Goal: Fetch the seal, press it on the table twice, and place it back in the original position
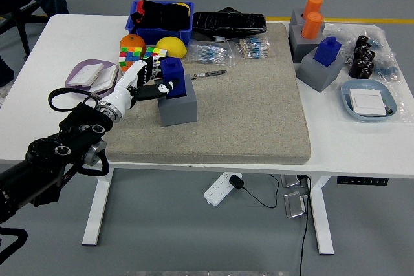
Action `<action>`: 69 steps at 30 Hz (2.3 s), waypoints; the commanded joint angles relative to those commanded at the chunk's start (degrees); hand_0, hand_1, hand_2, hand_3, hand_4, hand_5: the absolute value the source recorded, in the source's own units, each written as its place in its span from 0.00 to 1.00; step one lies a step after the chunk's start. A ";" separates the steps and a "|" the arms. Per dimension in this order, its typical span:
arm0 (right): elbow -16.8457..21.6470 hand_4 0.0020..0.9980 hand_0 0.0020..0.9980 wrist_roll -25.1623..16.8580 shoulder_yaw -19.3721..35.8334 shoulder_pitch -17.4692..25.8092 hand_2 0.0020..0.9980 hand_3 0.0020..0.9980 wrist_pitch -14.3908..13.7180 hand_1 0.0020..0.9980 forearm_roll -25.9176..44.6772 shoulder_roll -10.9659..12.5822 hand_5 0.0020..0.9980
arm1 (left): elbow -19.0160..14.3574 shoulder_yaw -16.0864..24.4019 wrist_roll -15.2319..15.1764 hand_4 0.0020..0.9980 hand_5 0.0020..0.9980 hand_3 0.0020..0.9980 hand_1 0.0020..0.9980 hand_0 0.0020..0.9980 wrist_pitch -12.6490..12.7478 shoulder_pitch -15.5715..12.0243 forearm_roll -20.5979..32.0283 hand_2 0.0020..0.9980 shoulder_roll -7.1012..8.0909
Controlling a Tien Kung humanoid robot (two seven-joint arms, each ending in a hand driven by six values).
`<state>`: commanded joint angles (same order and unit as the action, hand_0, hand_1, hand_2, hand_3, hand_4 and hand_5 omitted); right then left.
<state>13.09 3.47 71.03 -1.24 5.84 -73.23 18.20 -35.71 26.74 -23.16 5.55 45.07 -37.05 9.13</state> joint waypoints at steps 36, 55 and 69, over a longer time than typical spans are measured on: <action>-0.03 0.79 0.77 -0.02 0.17 0.09 0.65 0.62 0.03 0.67 -0.02 -0.17 0.49 | -0.31 -0.81 0.06 0.53 0.00 0.75 0.45 0.80 -0.21 -0.90 0.11 0.40 -0.31; -0.10 0.79 0.77 -0.04 0.34 0.12 0.65 0.62 0.06 0.67 -0.09 -0.17 0.49 | -0.22 -1.15 0.16 0.57 0.00 0.75 0.55 0.80 -0.84 -1.14 0.52 0.47 -0.47; -0.10 0.79 0.77 -0.07 0.19 0.17 0.65 0.62 0.13 0.67 -0.11 -0.17 0.49 | 0.17 -0.82 -0.40 0.99 0.00 0.86 0.89 0.90 -3.38 -1.07 1.73 0.83 -0.26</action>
<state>12.99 3.39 71.22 -1.07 5.97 -73.34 18.03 -35.55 25.92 -23.57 2.17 44.00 -35.32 8.87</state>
